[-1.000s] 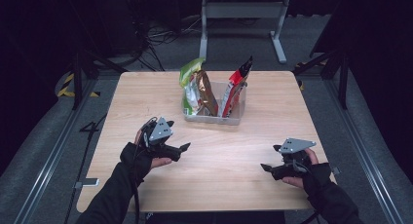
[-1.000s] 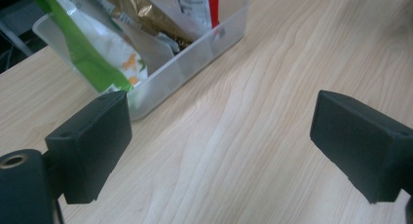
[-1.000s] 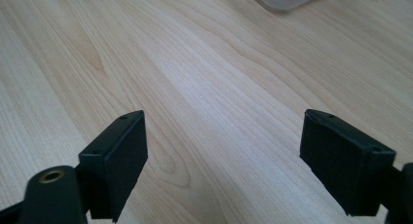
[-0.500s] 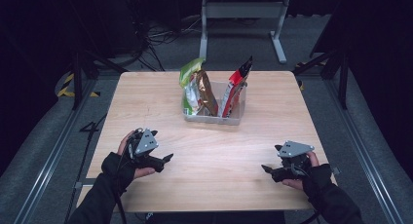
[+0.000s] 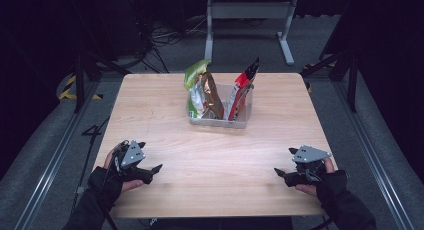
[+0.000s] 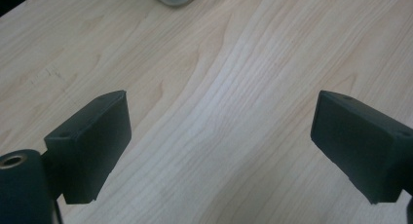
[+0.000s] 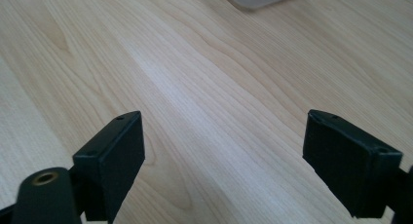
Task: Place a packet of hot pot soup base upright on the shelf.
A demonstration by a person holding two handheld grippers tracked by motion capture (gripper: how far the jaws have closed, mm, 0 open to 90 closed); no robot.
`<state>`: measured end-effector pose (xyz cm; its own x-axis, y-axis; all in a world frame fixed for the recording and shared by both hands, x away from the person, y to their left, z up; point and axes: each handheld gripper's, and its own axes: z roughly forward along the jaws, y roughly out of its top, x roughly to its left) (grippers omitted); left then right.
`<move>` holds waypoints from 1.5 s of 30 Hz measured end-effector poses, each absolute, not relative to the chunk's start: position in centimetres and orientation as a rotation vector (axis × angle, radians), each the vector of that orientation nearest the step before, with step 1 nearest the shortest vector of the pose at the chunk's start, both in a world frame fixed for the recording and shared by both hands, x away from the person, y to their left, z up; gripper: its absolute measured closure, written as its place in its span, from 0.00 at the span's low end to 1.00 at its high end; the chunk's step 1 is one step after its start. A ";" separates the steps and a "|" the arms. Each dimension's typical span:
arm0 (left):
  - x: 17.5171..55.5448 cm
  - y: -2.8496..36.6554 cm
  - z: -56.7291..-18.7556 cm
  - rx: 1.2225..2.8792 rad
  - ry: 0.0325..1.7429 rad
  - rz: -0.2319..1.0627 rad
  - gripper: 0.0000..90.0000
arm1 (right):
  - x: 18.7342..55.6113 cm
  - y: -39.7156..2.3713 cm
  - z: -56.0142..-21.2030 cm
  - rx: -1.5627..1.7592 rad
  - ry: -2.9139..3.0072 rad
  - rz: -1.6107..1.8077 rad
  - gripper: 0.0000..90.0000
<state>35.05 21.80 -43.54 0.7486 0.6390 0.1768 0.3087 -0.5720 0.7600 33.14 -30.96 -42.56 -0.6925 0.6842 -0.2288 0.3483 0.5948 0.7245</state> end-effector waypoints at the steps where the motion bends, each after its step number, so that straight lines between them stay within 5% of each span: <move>1: 35.0 22.0 -43.7 2.201 0.711 0.573 0.09 | 33.1 -31.1 -42.6 0.824 2.329 0.910 0.18; 45: 31.1 29.3 -45.7 1.912 0.935 0.534 0.07 | 30.5 -36.4 -43.7 1.048 2.028 1.136 0.15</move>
